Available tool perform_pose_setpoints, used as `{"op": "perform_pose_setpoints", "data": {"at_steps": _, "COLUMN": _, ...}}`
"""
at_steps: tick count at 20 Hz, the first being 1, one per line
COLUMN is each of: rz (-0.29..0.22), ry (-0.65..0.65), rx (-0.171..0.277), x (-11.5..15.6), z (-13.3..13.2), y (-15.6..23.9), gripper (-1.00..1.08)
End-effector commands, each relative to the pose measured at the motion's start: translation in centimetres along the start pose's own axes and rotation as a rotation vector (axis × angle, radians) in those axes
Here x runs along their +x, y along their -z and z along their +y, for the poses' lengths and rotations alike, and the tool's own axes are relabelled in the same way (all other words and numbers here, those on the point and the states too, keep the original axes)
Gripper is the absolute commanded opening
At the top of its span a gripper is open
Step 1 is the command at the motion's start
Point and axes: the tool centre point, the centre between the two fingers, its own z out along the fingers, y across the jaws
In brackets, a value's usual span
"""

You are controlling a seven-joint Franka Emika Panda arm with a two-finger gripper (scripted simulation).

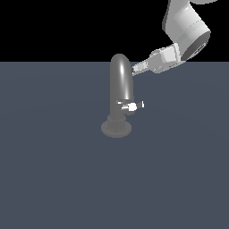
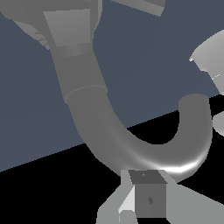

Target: Turn on the faucet by rotating a designated handle.

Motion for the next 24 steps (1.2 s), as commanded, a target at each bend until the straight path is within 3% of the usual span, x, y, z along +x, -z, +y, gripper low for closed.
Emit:
{"op": "perform_pose_setpoints", "data": {"at_steps": 1, "rz": -0.044, "ry": -0.037, "rx": 0.019, "x": 1.3, "z": -0.4, "y": 0.2, "gripper": -1.00}}
{"op": "perform_pose_setpoints", "data": {"at_steps": 13, "rz": -0.247, "ry": -0.210, "rx": 0.112, "x": 7.5, "z": -1.3, "y": 0.3, "gripper": -1.00}}
{"op": "perform_pose_setpoints", "data": {"at_steps": 18, "rz": -0.281, "ry": -0.240, "rx": 0.128, "x": 8.6, "z": -1.3, "y": 0.1, "gripper": -1.00}}
{"op": "perform_pose_setpoints", "data": {"at_steps": 24, "rz": -0.286, "ry": -0.244, "rx": 0.131, "x": 8.7, "z": -1.3, "y": 0.1, "gripper": -1.00}}
